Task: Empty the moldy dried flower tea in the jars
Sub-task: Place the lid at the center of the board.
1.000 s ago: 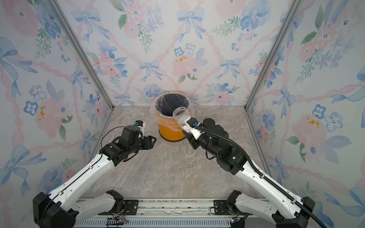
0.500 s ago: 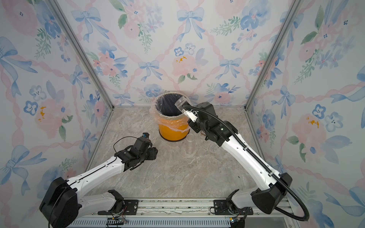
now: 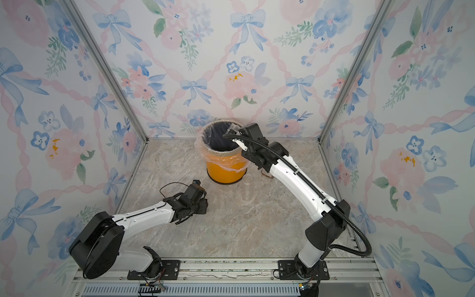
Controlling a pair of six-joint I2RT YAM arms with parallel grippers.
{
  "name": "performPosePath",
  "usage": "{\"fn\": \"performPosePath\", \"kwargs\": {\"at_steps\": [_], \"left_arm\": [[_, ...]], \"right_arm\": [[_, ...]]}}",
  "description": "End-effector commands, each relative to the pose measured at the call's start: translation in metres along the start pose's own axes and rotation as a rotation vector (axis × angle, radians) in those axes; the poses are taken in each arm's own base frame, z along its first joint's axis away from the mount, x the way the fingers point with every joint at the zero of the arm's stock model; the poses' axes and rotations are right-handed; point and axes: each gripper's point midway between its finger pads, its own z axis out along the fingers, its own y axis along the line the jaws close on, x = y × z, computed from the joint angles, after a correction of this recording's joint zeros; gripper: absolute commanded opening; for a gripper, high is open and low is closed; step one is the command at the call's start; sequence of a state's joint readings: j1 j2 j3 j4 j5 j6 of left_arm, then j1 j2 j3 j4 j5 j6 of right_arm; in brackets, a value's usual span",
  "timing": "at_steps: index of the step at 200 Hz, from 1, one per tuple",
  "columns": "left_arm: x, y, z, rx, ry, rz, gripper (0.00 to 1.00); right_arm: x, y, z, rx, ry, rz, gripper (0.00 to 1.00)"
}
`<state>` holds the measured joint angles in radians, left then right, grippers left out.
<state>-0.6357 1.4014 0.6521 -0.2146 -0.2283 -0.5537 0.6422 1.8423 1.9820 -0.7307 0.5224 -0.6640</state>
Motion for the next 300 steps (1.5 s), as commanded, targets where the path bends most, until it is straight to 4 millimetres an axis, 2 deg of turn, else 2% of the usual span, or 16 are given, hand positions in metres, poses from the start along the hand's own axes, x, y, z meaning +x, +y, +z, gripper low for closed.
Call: {"fn": "performPosePath", "kwargs": {"at_steps": [1, 62, 66, 101, 117, 138, 140, 145, 173, 187, 206, 214, 226, 244, 268, 300], "left_arm": [[0.005, 0.001, 0.007, -0.019, 0.010, 0.020, 0.40], [0.012, -0.005, 0.019, -0.044, 0.046, 0.066, 0.42], [0.000, -0.013, 0.017, -0.031, 0.020, 0.065, 0.42], [-0.014, -0.025, 0.010, -0.001, -0.012, 0.075, 0.42], [-0.028, -0.015, 0.001, -0.024, -0.063, 0.066, 0.45], [-0.052, 0.014, -0.009, -0.067, -0.114, 0.021, 0.46], [-0.054, 0.017, -0.009, -0.072, -0.117, 0.017, 0.46], [-0.059, 0.025, -0.011, -0.087, -0.125, 0.007, 0.46], [-0.085, 0.061, -0.016, -0.189, -0.154, -0.014, 0.46], [-0.092, 0.071, -0.013, -0.206, -0.151, -0.024, 0.46], [-0.102, 0.074, -0.008, -0.230, -0.149, -0.003, 0.46], [-0.107, 0.067, -0.007, -0.197, -0.147, -0.006, 0.44], [-0.107, 0.044, -0.004, -0.109, -0.133, 0.006, 0.44], [-0.102, 0.010, -0.002, -0.103, -0.138, 0.103, 0.45], [-0.087, -0.031, 0.009, -0.041, -0.100, 0.166, 0.46], [-0.065, -0.068, 0.022, -0.007, -0.054, 0.223, 0.47]], "right_arm": [[0.002, -0.009, 0.007, 0.042, 0.043, -0.059, 0.33], [-0.005, -0.007, 0.011, 0.036, -0.004, -0.023, 0.32], [-0.006, -0.007, 0.011, 0.033, -0.013, -0.013, 0.31], [-0.010, -0.009, 0.003, -0.035, -0.125, 0.145, 0.29], [-0.010, -0.012, -0.002, -0.080, -0.194, 0.252, 0.29], [-0.013, -0.013, -0.013, -0.136, -0.322, 0.393, 0.29], [-0.015, -0.019, -0.022, -0.132, -0.349, 0.412, 0.29], [-0.016, -0.022, -0.029, -0.141, -0.388, 0.445, 0.28], [-0.016, -0.030, -0.054, -0.163, -0.529, 0.559, 0.26], [-0.014, -0.030, -0.065, -0.162, -0.575, 0.577, 0.26], [-0.010, -0.031, -0.080, -0.161, -0.623, 0.601, 0.26], [-0.008, -0.033, -0.085, -0.161, -0.633, 0.609, 0.26], [-0.005, -0.032, -0.089, -0.162, -0.635, 0.614, 0.26], [0.001, -0.031, -0.094, -0.160, -0.636, 0.617, 0.26], [0.008, -0.030, -0.099, -0.157, -0.631, 0.619, 0.26], [0.015, -0.030, -0.105, -0.150, -0.624, 0.615, 0.26]]}}
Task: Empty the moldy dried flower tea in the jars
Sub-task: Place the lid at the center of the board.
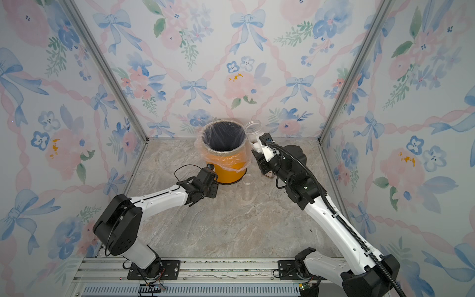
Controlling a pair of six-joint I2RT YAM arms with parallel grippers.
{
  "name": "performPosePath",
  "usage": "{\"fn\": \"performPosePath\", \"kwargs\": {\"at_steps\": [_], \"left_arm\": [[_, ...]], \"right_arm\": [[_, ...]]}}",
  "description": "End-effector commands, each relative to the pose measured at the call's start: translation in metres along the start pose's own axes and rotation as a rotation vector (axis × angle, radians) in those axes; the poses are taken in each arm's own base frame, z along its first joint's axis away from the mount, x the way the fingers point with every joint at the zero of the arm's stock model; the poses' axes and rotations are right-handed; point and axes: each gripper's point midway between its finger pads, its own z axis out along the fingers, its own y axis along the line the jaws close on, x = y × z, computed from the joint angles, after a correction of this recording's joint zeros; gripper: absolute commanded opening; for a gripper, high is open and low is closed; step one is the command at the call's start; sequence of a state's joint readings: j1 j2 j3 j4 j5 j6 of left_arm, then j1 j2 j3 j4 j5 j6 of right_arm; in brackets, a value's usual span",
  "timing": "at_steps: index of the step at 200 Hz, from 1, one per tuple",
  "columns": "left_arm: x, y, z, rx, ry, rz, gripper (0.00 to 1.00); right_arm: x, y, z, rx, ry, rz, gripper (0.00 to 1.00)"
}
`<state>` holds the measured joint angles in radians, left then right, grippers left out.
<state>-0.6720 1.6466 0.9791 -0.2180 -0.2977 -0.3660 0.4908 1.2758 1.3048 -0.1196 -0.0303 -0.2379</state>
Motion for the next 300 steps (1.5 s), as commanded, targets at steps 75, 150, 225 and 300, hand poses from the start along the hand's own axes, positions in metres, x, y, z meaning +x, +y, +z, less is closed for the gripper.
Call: {"fn": "performPosePath", "kwargs": {"at_steps": [75, 150, 225, 300], "left_arm": [[0.042, -0.066, 0.025, 0.041, 0.109, 0.090, 0.60], [0.016, -0.068, -0.004, 0.093, 0.031, 0.068, 0.95], [-0.071, -0.040, -0.167, 0.380, -0.346, -0.106, 0.96], [-0.073, 0.003, -0.181, 0.359, -0.407, -0.192, 0.98]], "right_arm": [[0.010, -0.008, -0.014, 0.019, 0.010, 0.008, 0.26], [0.019, -0.003, -0.011, -0.006, 0.033, 0.008, 0.26], [0.028, -0.005, 0.001, -0.001, 0.144, -0.083, 0.26], [0.046, -0.027, 0.049, 0.156, 0.494, -0.554, 0.27]]}}
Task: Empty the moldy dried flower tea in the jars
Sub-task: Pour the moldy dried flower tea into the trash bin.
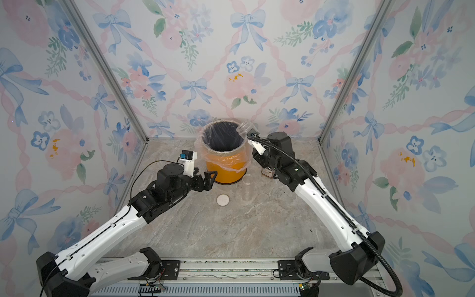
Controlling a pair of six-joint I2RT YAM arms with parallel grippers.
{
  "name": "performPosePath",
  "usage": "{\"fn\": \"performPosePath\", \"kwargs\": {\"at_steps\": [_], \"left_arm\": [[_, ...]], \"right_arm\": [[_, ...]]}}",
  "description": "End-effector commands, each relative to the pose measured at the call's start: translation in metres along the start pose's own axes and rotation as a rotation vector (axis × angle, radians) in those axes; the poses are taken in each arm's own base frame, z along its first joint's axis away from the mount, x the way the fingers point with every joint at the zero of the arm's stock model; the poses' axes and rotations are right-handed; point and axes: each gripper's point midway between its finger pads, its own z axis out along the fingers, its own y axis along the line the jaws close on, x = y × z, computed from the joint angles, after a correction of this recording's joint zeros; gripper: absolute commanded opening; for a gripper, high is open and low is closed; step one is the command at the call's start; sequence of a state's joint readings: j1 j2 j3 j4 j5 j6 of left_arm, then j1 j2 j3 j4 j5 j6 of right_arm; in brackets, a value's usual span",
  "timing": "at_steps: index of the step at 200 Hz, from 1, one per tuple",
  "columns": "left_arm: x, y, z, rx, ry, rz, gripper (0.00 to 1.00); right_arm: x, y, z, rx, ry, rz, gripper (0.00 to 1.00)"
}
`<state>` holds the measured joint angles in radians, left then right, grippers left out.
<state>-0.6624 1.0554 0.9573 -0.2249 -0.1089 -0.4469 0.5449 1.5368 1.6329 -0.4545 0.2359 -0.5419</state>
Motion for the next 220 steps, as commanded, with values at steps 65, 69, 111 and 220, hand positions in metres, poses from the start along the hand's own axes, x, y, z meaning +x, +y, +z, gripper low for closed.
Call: {"fn": "performPosePath", "kwargs": {"at_steps": [65, 69, 111, 220], "left_arm": [[0.024, 0.020, -0.002, -0.031, 0.046, -0.021, 0.98], [0.025, 0.020, -0.002, -0.033, 0.045, -0.021, 0.98], [0.030, 0.024, -0.003, -0.038, 0.052, -0.031, 0.98], [0.043, 0.034, -0.005, -0.058, 0.065, -0.033, 0.98]], "right_arm": [[0.015, -0.008, 0.051, 0.147, 0.329, -0.435, 0.27], [0.015, -0.009, 0.052, 0.153, 0.335, -0.446, 0.27], [0.012, -0.010, 0.069, 0.201, 0.397, -0.597, 0.28], [-0.015, -0.008, 0.090, 0.285, 0.393, -0.972, 0.31]]}}
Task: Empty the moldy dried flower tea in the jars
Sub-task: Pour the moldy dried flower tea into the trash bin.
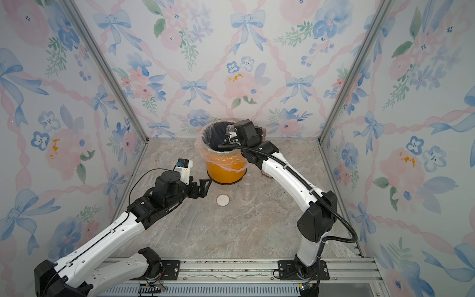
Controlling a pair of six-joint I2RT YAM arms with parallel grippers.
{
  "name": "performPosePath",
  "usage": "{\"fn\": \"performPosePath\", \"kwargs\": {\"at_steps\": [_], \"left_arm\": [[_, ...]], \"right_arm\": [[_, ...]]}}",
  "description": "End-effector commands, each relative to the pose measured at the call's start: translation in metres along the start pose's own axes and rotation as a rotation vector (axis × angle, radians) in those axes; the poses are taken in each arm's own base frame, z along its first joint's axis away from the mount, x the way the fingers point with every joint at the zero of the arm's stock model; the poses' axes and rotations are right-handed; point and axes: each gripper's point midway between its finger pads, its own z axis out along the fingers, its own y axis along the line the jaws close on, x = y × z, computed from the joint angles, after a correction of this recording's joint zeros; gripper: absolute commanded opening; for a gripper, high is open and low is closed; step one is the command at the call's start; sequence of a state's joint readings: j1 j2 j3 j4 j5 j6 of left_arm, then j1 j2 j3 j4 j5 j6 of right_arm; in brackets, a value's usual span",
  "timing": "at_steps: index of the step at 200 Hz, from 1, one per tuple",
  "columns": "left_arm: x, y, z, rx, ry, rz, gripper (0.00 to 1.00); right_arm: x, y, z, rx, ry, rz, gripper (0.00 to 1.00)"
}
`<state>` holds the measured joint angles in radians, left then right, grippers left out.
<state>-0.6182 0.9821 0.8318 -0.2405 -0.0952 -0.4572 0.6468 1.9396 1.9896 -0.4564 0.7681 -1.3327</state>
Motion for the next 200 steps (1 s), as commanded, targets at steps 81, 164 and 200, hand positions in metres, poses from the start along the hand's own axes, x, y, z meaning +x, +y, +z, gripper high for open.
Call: {"fn": "performPosePath", "kwargs": {"at_steps": [81, 164, 200], "left_arm": [[0.011, 0.009, 0.001, -0.010, 0.021, -0.003, 0.98], [0.013, 0.009, -0.001, 0.009, 0.011, 0.002, 0.98], [0.015, 0.010, -0.001, 0.015, 0.011, -0.004, 0.98]], "right_arm": [[-0.029, 0.000, 0.013, 0.038, -0.003, -0.271, 0.32], [-0.037, 0.000, 0.030, 0.070, -0.026, -0.374, 0.27], [-0.040, -0.010, 0.040, 0.129, -0.021, -0.381, 0.26]]}}
